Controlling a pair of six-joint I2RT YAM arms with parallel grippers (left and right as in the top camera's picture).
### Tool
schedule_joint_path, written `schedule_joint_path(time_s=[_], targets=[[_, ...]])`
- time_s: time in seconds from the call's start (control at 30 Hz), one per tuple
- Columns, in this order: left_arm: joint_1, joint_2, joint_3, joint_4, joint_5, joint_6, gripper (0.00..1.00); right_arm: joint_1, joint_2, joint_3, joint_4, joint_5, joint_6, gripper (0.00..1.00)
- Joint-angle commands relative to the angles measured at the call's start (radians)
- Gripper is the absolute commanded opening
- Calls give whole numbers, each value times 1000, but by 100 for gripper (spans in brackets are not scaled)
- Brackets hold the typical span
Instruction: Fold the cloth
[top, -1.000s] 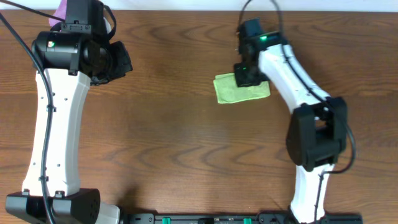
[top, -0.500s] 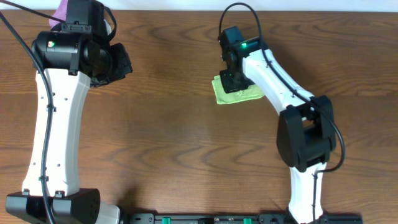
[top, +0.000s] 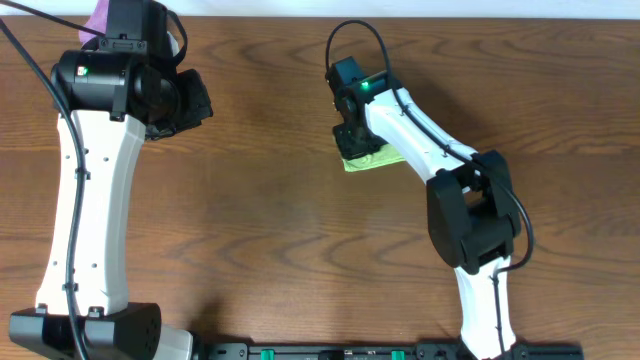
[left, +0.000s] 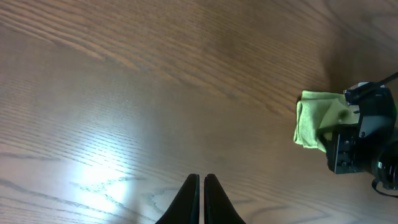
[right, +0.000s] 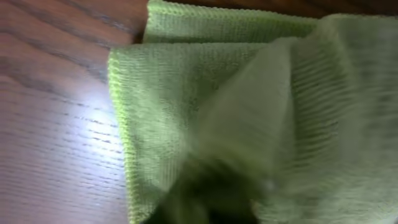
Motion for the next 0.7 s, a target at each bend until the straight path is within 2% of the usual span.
schedule_joint_path(time_s=[0.0,0.1,0.17,0.23,0.27,0.3,0.37,0.47,0.53,0.57,0.67], targets=[[-2,-15,-11,5,0,26,6,13,10,-1,13,-196,-7,44],[-2,-6,-24,27,0,41,6,12,9,-1,48,-417,-7,47],[-2,6,-31,37,-1,41,6,9,8,2,67,-459,-7,52],[-2,18,-44,51,-3,42,6,-2,2,15,63,-458,-8,43],[-2,26,-56,61,-4,42,6,-12,-2,29,55,-458,-8,25],[-2,32,-74,76,-4,41,6,-21,-7,46,40,-458,-13,1],[-3,46,-124,121,2,40,8,-47,-20,97,-9,-440,-23,2],[-5,69,-233,228,106,41,18,-98,-47,192,-118,-302,-26,1],[-15,88,-312,317,192,40,33,-132,-61,228,-168,-182,-25,1],[-24,99,-355,373,235,40,51,-153,-66,235,-185,-133,-24,2],[-71,147,-467,570,361,40,83,-229,-68,222,-209,-92,-15,1]])
